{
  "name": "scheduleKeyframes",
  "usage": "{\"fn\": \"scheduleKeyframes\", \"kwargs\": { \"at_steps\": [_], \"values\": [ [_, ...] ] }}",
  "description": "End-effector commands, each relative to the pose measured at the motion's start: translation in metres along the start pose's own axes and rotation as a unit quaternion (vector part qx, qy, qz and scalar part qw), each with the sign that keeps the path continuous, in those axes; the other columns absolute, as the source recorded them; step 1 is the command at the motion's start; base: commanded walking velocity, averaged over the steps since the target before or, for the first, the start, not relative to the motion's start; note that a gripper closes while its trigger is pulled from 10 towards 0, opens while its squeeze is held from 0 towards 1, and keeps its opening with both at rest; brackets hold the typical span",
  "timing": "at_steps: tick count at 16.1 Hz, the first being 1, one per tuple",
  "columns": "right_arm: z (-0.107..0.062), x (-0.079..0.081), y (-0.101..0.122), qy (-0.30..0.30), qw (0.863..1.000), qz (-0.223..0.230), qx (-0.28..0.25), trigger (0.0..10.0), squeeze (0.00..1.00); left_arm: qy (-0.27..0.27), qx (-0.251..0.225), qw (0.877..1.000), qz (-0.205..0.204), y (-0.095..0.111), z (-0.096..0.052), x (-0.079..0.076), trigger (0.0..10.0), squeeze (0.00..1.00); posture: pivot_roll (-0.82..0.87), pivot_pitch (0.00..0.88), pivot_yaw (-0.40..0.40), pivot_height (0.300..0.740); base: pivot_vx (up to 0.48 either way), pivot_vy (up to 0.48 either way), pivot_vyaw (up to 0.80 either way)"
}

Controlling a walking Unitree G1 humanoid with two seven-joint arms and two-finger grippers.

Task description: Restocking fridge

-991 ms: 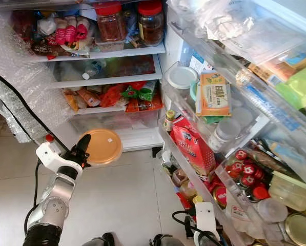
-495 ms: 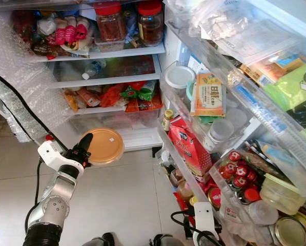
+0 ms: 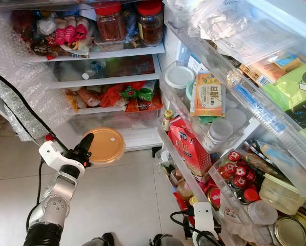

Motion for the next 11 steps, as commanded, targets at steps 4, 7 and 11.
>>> {"fn": "scheduleKeyframes", "kwargs": {
  "at_steps": [4,7,11],
  "values": [
    [-0.003,-0.001,-0.01,-0.001,1.0,0.0,0.017,10.0,0.0,-0.036,-0.016,0.999,0.013,0.017,-0.004,0.003,10.0,0.0,-0.1,0.228,-0.007,0.74,0.0,0.0,0.0],
    [-0.003,0.0,-0.01,0.002,1.0,0.0,0.017,10.0,0.0,-0.061,0.007,0.998,0.008,0.014,-0.005,0.005,10.0,0.0,-0.1,0.225,-0.007,0.74,0.0,0.0,0.0],
    [-0.002,-0.001,-0.01,0.002,1.0,-0.001,0.017,10.0,0.0,-0.057,0.013,0.998,0.009,0.013,-0.007,0.012,10.0,0.0,-0.1,0.215,-0.01,0.74,0.0,0.0,0.0]
  ]
}}
Point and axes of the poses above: a point about 5 cm out from each wrist's last joint towards the gripper, its own z axis pointing out of the wrist towards the gripper, its own y axis along the axis of the wrist's last joint, x = y × z, the point moved 1 cm from there along z, pointing out of the wrist towards the gripper, and after that the axes turned 3 degrees about z, right-handed, at the moved point
